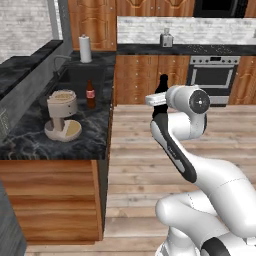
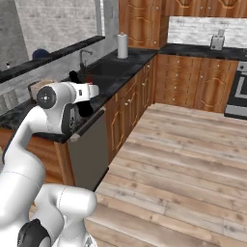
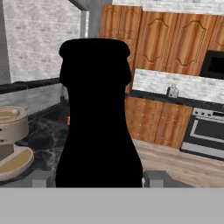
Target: Place the large bottle from the dining counter next to the other large bottle outside the sink, and place the small bottle from the dining counter next to the other small bottle inside the sink.
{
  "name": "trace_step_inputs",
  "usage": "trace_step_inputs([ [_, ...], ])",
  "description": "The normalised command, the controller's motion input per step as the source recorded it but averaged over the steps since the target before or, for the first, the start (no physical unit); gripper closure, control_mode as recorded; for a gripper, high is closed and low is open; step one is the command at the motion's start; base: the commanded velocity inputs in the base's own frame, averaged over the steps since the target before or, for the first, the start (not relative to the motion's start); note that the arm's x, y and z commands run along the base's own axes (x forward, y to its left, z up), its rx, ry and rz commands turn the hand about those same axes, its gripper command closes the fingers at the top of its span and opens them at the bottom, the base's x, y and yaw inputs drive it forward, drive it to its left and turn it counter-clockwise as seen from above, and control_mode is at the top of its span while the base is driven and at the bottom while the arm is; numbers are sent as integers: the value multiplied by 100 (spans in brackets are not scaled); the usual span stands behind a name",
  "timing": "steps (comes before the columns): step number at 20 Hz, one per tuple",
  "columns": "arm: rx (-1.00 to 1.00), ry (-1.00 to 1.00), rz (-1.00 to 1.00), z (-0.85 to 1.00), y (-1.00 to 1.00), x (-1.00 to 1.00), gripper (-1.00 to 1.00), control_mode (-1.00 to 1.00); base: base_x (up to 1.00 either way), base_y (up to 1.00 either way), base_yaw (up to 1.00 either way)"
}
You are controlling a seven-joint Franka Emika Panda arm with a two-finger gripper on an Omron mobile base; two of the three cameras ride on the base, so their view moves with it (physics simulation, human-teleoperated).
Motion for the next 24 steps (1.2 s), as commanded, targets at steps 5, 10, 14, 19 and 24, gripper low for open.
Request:
trace_step_inputs([
  [5, 0, 0, 0, 0, 0, 0, 100, 100, 27, 0, 24],
  [10, 0, 0, 0, 0, 0, 0, 100, 100, 27, 0, 24],
  [14, 0, 0, 0, 0, 0, 0, 100, 100, 35, 0, 23],
  [19, 0, 0, 0, 0, 0, 0, 100, 100, 52, -39, 14],
  [24, 0, 0, 0, 0, 0, 0, 100, 100, 80, -62, 2],
])
